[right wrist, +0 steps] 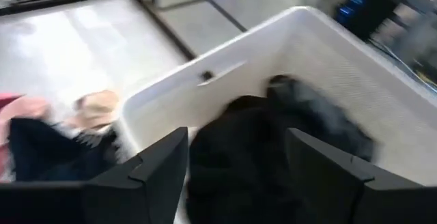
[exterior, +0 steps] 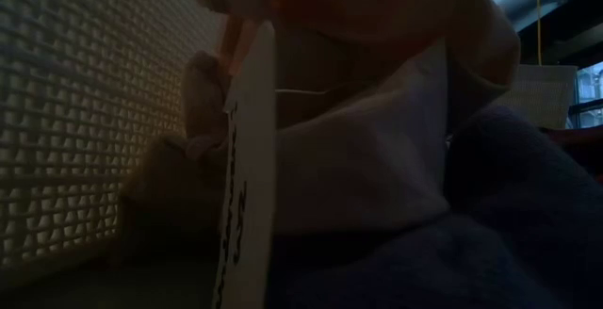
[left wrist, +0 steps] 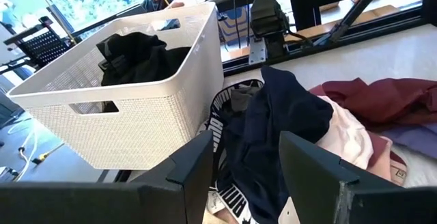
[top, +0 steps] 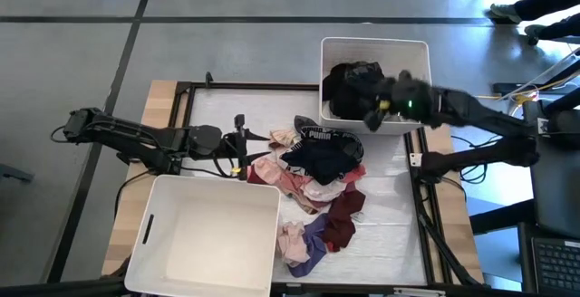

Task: Sort clothes
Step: Put the blue underwear into the bottom white laundry bin

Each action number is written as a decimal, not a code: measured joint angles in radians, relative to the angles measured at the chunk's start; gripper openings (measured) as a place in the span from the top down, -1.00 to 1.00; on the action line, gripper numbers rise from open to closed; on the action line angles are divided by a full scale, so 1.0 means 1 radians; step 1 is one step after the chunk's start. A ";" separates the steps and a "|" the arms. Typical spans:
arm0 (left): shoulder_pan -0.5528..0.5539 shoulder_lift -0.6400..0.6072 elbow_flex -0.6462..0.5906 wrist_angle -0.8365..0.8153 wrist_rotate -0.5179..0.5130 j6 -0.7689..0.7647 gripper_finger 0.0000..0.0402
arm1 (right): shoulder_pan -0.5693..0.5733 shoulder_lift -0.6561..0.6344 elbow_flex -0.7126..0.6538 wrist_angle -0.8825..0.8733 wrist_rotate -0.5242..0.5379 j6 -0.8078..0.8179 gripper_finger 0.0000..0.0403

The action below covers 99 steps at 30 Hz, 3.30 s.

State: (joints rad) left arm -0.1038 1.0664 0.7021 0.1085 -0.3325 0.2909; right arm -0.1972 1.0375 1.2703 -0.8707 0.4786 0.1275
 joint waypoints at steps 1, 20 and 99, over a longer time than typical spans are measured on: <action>0.000 0.001 0.000 0.000 0.000 -0.001 0.21 | 0.032 -0.020 -0.045 0.036 0.001 -0.001 -0.21; 0.049 0.293 0.254 -0.061 -0.032 -0.004 0.21 | 0.309 -0.257 -0.565 1.021 0.015 -0.543 -0.21; -0.051 0.628 0.825 -0.559 -0.093 -0.072 0.99 | 0.380 -0.178 -0.565 0.972 -0.200 -0.473 -0.21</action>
State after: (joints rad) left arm -0.1548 1.6942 1.5269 -0.4508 -0.4259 0.2191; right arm 0.1829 0.8593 0.7048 0.1017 0.2786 -0.3458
